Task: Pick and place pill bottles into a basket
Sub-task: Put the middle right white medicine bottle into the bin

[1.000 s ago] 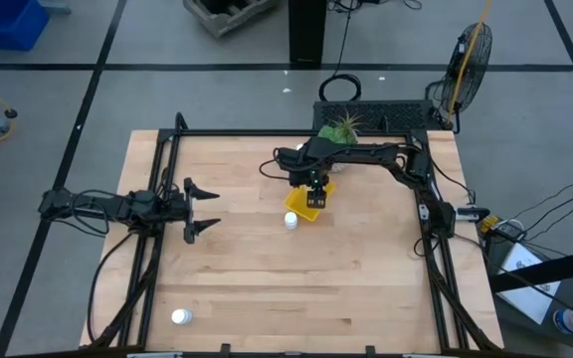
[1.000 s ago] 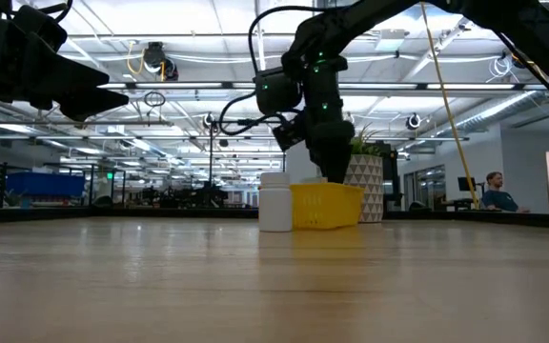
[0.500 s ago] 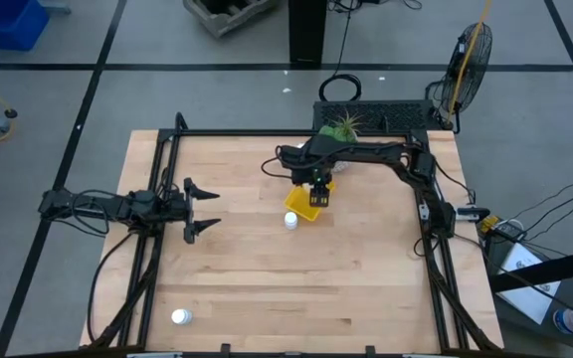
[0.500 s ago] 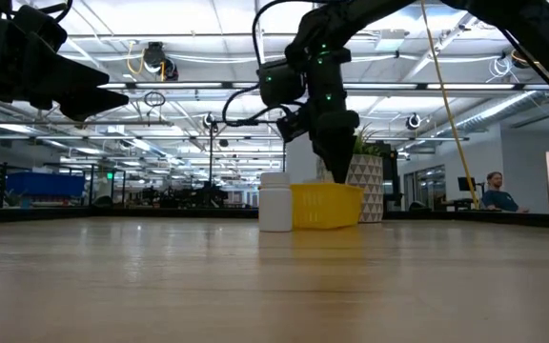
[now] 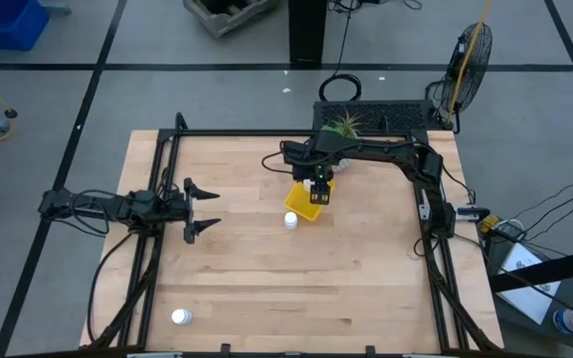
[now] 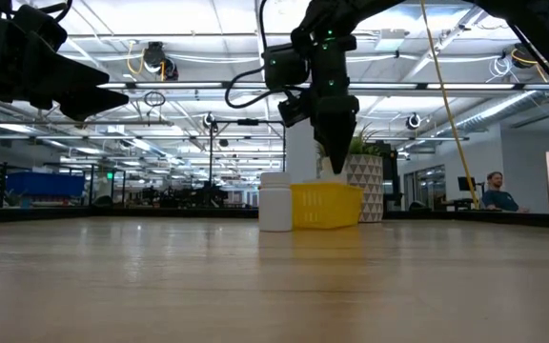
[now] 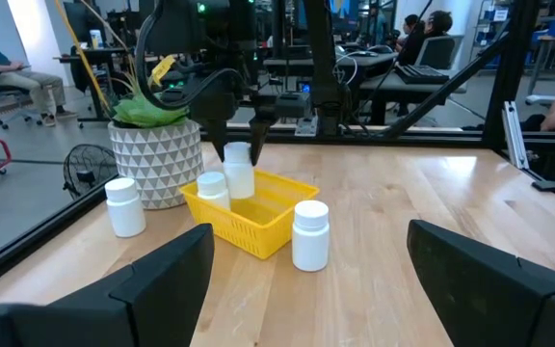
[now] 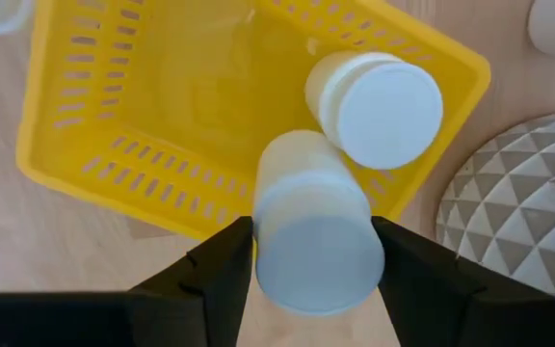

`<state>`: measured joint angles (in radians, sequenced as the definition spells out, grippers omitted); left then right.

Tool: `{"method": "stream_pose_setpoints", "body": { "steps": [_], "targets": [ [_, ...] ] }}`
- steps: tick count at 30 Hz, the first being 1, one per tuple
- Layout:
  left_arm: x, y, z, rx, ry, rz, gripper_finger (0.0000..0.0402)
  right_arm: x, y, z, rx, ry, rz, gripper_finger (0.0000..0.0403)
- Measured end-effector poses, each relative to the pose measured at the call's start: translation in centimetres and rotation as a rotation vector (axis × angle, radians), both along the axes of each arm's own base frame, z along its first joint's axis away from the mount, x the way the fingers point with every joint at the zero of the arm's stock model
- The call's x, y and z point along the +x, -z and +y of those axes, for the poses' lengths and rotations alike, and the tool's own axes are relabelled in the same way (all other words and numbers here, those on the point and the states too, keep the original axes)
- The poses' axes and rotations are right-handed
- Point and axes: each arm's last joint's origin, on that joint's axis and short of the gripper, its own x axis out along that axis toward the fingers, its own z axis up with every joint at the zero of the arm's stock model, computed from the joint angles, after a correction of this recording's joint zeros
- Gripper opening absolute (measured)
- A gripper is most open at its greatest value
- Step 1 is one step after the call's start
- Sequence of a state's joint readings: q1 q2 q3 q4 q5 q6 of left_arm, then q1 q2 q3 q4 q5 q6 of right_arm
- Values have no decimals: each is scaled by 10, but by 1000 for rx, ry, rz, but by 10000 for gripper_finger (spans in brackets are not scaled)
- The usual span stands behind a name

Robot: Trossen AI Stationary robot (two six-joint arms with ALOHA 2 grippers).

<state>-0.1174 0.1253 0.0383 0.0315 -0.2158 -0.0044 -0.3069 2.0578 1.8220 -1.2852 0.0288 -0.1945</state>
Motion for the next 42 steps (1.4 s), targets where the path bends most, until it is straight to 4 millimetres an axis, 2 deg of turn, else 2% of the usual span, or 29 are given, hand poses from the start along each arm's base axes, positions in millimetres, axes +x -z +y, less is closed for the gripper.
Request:
{"method": "stream_pose_setpoints", "body": {
  "steps": [3, 9, 14, 33, 42],
  "targets": [
    [0, 0, 0, 0, 0, 0, 351, 0, 7, 0, -5, -7, -13, 189],
    [0, 0, 0, 0, 0, -1, 351, -9, 34, 3, 10, -12, 48, 180],
    [0, 0, 0, 0, 0, -1, 351, -15, 39, 4, 23, -15, 83, 184],
    [0, 0, 0, 0, 0, 1, 351, -19, 32, 4, 11, -36, 114, 223],
    [0, 0, 0, 0, 2, 0, 351, -27, 4, 4, -46, -41, 43, 224]
  ]
}}
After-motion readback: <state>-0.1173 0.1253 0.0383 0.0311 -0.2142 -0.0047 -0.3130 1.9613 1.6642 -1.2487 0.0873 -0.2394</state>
